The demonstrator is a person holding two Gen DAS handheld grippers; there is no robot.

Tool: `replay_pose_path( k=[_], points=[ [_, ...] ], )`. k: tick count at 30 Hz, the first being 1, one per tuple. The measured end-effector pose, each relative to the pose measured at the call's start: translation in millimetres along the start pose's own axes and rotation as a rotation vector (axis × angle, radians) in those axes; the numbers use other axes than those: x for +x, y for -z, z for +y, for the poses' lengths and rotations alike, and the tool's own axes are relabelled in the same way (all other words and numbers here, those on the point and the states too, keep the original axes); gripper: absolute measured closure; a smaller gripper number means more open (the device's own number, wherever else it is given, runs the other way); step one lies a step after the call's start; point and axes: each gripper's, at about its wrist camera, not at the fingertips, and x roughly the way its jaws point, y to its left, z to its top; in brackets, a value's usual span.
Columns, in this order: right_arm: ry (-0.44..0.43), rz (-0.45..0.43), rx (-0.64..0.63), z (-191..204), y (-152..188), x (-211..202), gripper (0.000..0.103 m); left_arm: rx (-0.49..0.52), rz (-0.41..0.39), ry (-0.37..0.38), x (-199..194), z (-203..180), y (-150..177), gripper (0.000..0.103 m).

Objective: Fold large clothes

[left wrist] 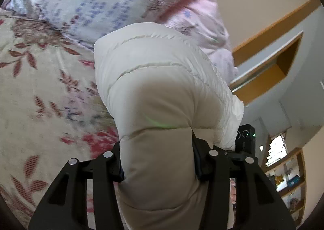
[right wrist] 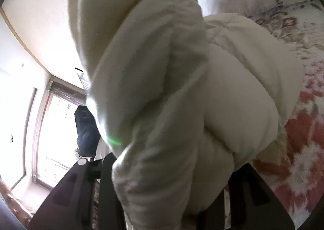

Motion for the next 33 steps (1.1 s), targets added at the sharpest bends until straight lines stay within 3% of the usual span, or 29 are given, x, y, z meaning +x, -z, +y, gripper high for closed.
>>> replay_pose_path(
  k=[4,10,13,15,18,21,26,27,28,30,31,33],
  points=[
    [0.024,0.019,0.000,4,-7,26,0.068,-0.008,0.005,-0.048,2,19,-8,0.054],
    [0.078,0.002,0.020,-1,-8,28,0.063,0.013,0.014,-0.112,15,37,-19,0.051],
    [0.111,-0.007,0.077,-10,-3,32,0.053,0.038,0.021,-0.167,24,43,-20,0.047],
    [0.139,-0.015,0.116,-13,5,30,0.039,0.056,0.022,-0.188,27,44,-20,0.046],
    [0.241,-0.050,0.120,-6,11,31,0.023,0.063,0.026,-0.211,29,41,-22,0.041],
    [0.354,-0.128,0.080,17,25,13,0.018,0.085,-0.002,-0.256,22,33,-24,0.036],
    [0.613,-0.392,-0.075,73,63,-37,0.019,0.182,-0.135,-0.353,-20,7,-16,0.036],
    [0.639,-0.428,-0.130,88,74,-41,0.024,0.210,-0.159,-0.359,-27,-1,-12,0.036],
    [0.648,-0.442,-0.187,100,80,-47,0.028,0.251,-0.180,-0.353,-37,-12,-4,0.036],
    [0.636,-0.400,-0.327,128,104,-33,0.046,0.342,-0.194,-0.317,-48,-36,16,0.036],
    [0.624,-0.366,-0.386,140,113,-22,0.049,0.379,-0.192,-0.304,-50,-46,25,0.036],
    [0.611,-0.310,-0.451,136,128,-11,0.059,0.468,-0.174,-0.274,-50,-66,47,0.036]
  ],
)
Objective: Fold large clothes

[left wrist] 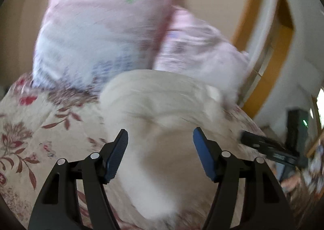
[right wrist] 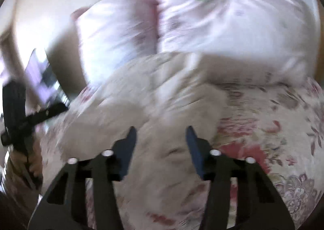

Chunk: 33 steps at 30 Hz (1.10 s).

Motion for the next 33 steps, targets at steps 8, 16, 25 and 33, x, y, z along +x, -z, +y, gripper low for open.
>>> replay_pose_path(
  k=[8,16,25,33],
  points=[
    [0.064,0.175,-0.052,-10,19,66,0.062,0.159,0.138,0.004,34,-35,32,0.036],
    [0.041,0.236,-0.005,-35,25,87,0.059,0.069,0.228,0.065,73,-12,46,0.036],
    [0.021,-0.018,0.297,-91,-67,57,0.027,0.053,0.206,0.096,66,-10,47,0.036],
    [0.137,0.072,0.390,-125,-83,134,0.090,0.058,0.193,0.110,62,-13,48,0.033]
  ],
)
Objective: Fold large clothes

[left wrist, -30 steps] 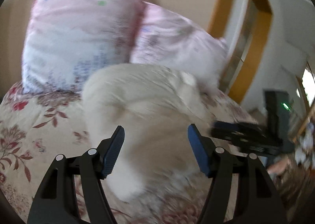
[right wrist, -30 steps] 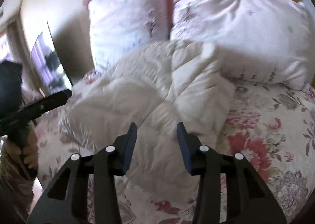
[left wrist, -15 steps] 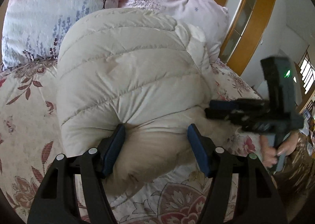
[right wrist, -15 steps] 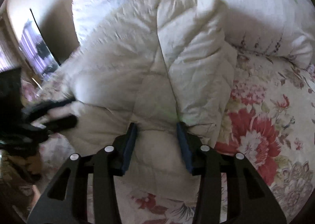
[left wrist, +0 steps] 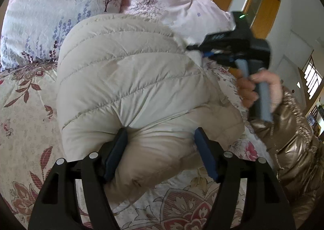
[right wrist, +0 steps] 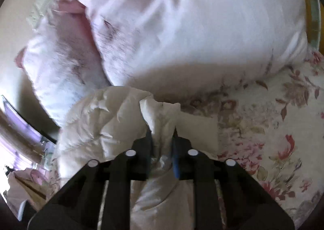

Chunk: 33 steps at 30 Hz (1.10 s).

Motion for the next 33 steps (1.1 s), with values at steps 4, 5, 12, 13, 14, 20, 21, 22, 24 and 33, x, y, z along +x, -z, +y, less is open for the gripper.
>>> replay_pose_path(
  k=[4,5,12,13,14,20,21,22,24,33],
  points=[
    [0.154,0.034,0.025,-13,13,30,0.092,0.030,-0.020,0.047,-2,-7,0,0.033],
    [0.183,0.044,0.038,-16,16,37,0.092,0.039,-0.023,0.052,-3,-9,0,0.033],
    [0.251,0.059,-0.002,-12,20,42,0.076,0.059,-0.051,0.019,-7,-19,-2,0.031],
    [0.244,0.045,0.002,-13,21,34,0.069,0.053,-0.065,0.004,-13,-20,-2,0.027],
    [0.211,0.013,0.009,-15,25,19,0.060,0.050,-0.082,-0.006,-20,-22,-1,0.025],
    [0.003,-0.052,-0.105,1,70,-72,0.053,0.059,-0.226,-0.163,-75,-32,11,0.001],
    [-0.009,-0.049,-0.138,6,79,-79,0.052,0.051,-0.241,-0.182,-81,-32,14,0.001],
    [-0.013,-0.043,-0.168,11,89,-84,0.052,0.031,-0.252,-0.202,-89,-31,17,0.001],
    [-0.005,0.002,-0.218,21,105,-83,0.052,-0.004,-0.254,-0.226,-95,-29,23,0.001],
    [0.112,0.027,-0.275,33,124,-71,0.028,-0.070,-0.165,-0.421,-97,-29,47,0.001]
  ],
)
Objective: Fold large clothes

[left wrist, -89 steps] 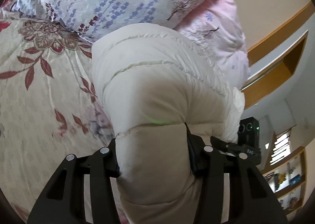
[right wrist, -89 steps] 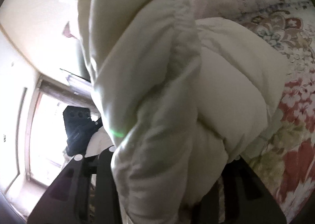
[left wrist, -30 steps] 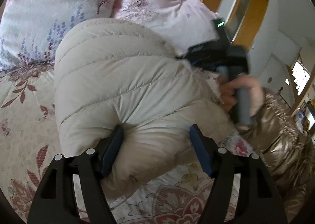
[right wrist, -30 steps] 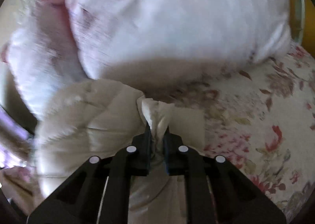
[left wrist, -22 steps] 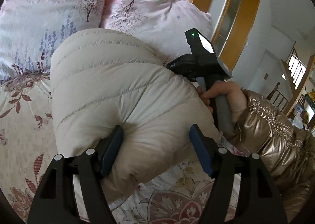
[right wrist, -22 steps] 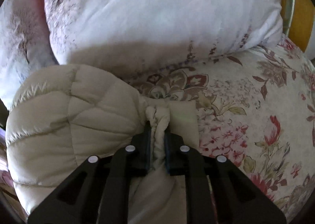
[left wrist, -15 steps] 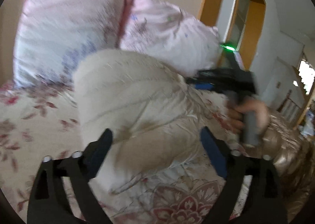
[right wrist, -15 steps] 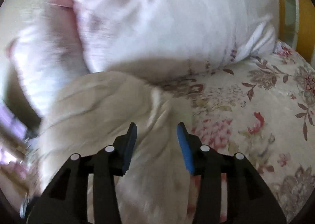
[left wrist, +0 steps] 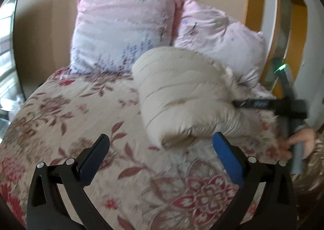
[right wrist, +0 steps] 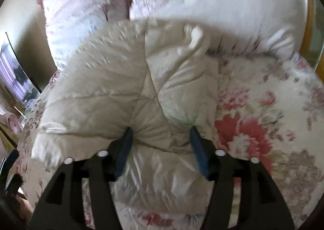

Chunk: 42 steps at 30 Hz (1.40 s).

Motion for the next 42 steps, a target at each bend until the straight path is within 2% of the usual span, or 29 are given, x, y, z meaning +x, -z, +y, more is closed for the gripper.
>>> replay_pose_path(
  k=[1,2,3,6,9,12,25,42],
  points=[
    [0.013,-0.035,-0.015,3,3,-13,0.020,-0.005,0.016,-0.014,1,1,2,0.001],
    [0.021,-0.062,-0.023,6,6,-24,0.007,-0.008,0.026,-0.021,1,1,4,0.001],
    [0.027,-0.090,-0.027,7,10,-35,0.002,-0.009,0.036,-0.029,2,1,6,0.001],
    [0.034,-0.127,-0.015,10,19,-62,0.002,-0.010,0.068,-0.063,5,-1,10,0.001],
    [0.058,-0.087,0.000,12,29,-69,0.002,0.003,0.097,-0.093,8,-6,14,0.001],
    [0.041,-0.057,-0.003,14,40,-71,0.002,0.015,0.106,-0.087,8,-11,15,0.001],
    [0.100,0.070,-0.039,29,81,-56,0.002,0.016,0.224,-0.109,26,-20,21,0.001],
    [0.133,0.146,-0.075,32,96,-37,0.002,0.022,0.315,-0.127,41,-19,27,0.001]
  ],
)
